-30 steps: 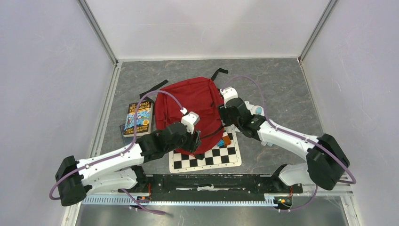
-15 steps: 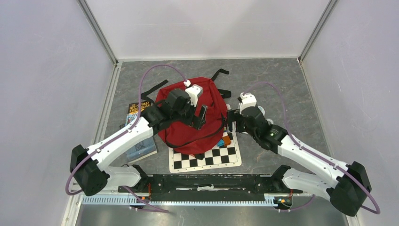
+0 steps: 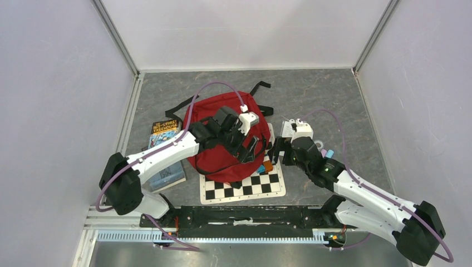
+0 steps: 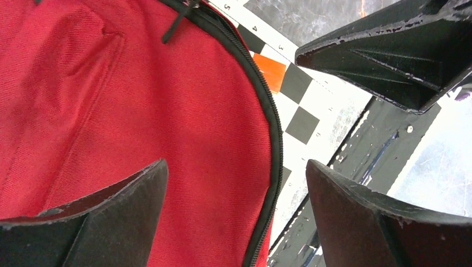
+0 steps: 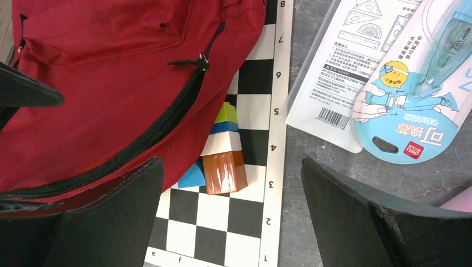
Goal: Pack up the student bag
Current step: Unzip the student bag at the center of the board.
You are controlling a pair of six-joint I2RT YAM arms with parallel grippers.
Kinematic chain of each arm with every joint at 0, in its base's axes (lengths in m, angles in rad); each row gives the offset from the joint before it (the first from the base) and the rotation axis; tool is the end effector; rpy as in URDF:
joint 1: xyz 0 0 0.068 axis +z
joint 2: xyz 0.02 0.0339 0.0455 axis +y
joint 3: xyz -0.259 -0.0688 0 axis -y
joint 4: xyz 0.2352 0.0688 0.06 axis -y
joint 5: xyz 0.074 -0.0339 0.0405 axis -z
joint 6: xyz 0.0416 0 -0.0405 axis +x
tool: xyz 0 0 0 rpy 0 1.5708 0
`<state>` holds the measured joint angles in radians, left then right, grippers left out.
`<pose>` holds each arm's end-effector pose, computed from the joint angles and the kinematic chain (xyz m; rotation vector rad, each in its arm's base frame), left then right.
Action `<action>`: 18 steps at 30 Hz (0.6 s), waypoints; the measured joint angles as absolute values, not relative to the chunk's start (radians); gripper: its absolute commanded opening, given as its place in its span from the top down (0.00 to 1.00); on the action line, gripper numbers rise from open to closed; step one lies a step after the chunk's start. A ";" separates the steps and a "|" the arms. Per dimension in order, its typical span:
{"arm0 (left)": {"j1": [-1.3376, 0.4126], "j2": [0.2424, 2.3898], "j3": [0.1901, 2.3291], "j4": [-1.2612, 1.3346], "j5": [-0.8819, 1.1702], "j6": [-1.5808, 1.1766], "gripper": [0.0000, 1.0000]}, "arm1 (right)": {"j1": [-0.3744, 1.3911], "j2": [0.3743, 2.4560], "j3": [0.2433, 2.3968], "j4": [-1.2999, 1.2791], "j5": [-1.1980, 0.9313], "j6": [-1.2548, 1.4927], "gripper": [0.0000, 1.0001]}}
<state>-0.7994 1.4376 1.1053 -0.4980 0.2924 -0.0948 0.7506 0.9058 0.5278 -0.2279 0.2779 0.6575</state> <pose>0.2035 -0.2265 0.2662 0.9940 2.2907 -0.7494 0.1501 0.1244 0.2213 0.0583 2.1944 0.5088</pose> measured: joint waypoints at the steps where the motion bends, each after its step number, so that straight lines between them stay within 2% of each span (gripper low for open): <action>1: -0.804 1.443 1.105 -0.498 0.298 -0.093 0.07 | 0.751 0.900 0.525 -0.226 0.277 0.660 0.03; 6: -0.816 1.458 1.106 -0.498 0.311 -0.087 0.28 | 0.751 0.881 0.504 -0.218 0.271 0.668 0.03; 10: -0.816 1.469 1.106 -0.498 0.316 -0.084 0.34 | 0.751 0.880 0.494 -0.218 0.267 0.669 0.03; 15: -0.817 1.478 1.106 -0.501 0.315 -0.083 0.51 | 0.751 0.880 0.493 -0.218 0.265 0.669 0.03; 18: -0.818 1.479 1.106 -0.503 0.315 -0.082 0.71 | 0.751 0.878 0.493 -0.218 0.262 0.669 0.03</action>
<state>-0.8185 1.4788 1.1061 -0.5030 0.3153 -0.0822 0.7506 0.8780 0.4931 -0.2180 0.2619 0.6685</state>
